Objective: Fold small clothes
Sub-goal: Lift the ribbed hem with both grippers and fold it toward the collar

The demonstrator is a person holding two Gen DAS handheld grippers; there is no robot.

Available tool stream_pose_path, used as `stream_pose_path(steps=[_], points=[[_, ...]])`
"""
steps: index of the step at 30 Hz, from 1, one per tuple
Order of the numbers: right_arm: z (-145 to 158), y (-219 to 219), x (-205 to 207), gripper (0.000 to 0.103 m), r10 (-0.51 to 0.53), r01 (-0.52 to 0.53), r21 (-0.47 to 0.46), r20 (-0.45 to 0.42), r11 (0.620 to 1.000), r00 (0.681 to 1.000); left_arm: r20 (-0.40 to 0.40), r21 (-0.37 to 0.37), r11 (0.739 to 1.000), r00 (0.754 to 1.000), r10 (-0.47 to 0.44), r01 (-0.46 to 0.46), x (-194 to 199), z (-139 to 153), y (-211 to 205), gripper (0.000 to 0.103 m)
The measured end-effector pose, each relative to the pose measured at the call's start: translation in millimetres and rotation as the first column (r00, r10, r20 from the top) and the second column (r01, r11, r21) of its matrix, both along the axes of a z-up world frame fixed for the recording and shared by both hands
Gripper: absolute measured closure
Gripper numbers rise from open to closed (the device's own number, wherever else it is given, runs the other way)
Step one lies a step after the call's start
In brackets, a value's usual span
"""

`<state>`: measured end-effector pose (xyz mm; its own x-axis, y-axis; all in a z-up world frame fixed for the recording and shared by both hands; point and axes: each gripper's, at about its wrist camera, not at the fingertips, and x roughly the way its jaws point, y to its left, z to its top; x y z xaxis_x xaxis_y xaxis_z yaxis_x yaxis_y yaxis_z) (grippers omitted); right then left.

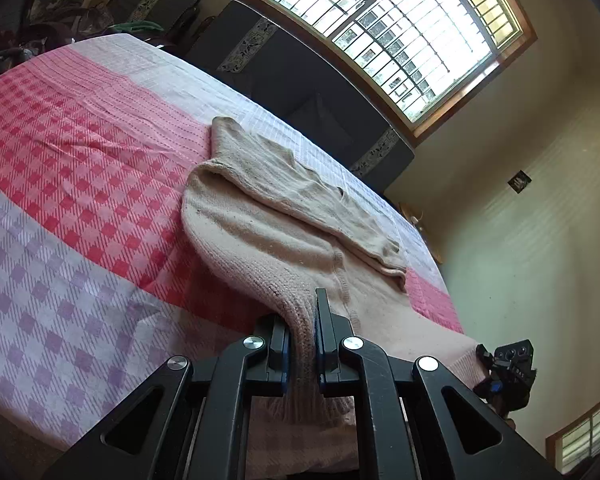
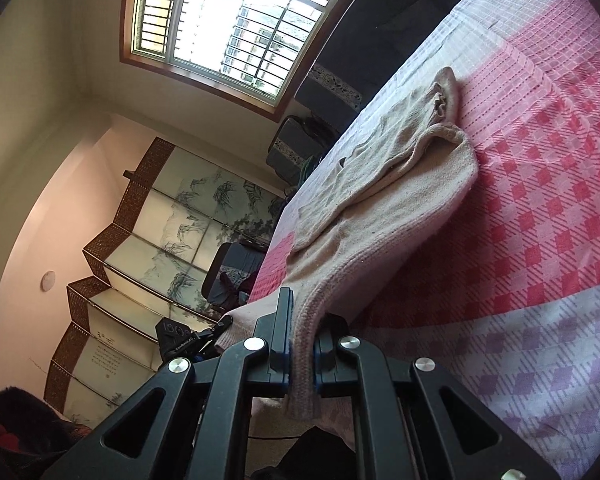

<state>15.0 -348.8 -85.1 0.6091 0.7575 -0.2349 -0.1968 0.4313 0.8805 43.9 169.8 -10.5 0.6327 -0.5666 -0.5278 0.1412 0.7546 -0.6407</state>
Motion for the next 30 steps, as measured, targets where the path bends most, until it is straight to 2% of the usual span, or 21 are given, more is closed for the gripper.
stream_pose_path(steps=[12,30], points=[[27,-10,41,0.094,-0.027,0.024,0.037,0.067,0.999,0.997,0.070,0.133,0.990,0.997,0.028,-0.037,43,23,-17,0.094],[23,-31,116,0.094,-0.112,0.111,0.018,0.017,0.994,0.994,0.068,0.157,0.983,0.994,0.083,-0.093,119,19,-26,0.094]])
